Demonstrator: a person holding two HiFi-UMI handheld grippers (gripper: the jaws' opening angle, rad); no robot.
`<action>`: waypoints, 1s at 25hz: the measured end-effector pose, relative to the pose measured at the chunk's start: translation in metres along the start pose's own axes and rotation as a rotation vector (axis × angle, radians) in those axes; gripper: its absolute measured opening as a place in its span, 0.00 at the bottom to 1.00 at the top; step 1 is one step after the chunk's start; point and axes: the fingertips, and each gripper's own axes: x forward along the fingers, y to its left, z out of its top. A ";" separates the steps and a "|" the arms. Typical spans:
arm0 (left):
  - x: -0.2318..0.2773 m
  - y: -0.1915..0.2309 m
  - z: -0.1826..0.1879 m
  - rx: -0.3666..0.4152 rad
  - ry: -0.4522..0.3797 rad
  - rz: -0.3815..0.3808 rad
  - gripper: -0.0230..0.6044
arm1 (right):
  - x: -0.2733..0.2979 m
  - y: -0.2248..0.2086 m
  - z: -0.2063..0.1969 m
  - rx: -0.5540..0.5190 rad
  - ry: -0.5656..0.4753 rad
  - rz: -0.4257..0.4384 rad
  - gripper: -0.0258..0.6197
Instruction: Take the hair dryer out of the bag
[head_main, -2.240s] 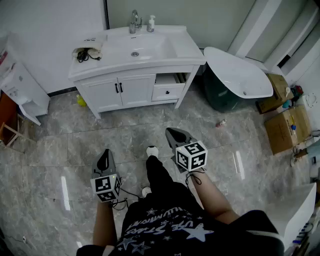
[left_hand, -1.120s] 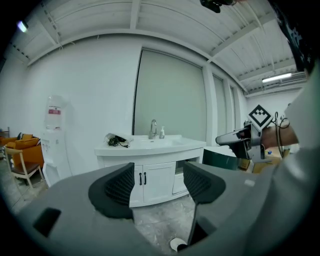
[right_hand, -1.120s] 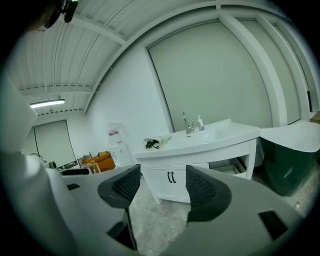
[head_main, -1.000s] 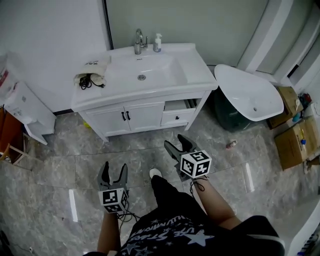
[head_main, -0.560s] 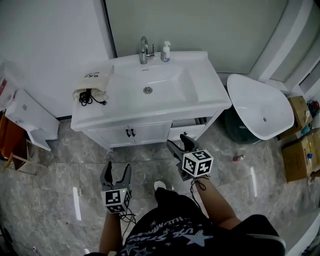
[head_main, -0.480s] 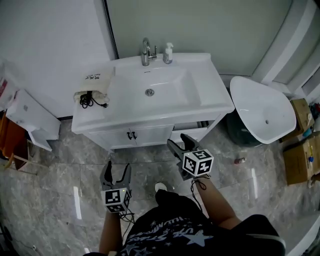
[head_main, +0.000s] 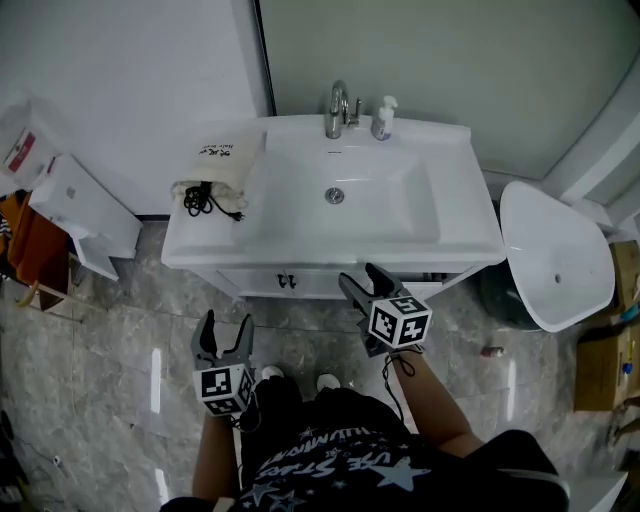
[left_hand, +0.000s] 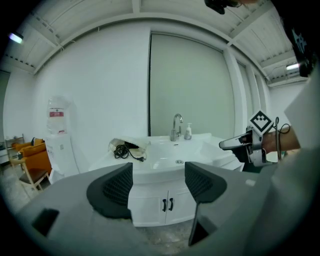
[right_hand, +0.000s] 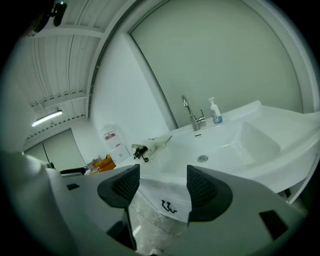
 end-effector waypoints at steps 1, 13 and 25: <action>0.003 0.009 0.001 -0.002 0.006 0.014 0.56 | 0.008 0.001 0.003 0.003 -0.002 0.006 0.47; 0.085 0.116 0.019 0.015 0.001 0.008 0.56 | 0.099 0.003 0.031 0.038 0.003 -0.067 0.48; 0.211 0.234 0.052 0.107 0.023 -0.152 0.55 | 0.226 0.066 0.059 0.096 0.028 -0.129 0.48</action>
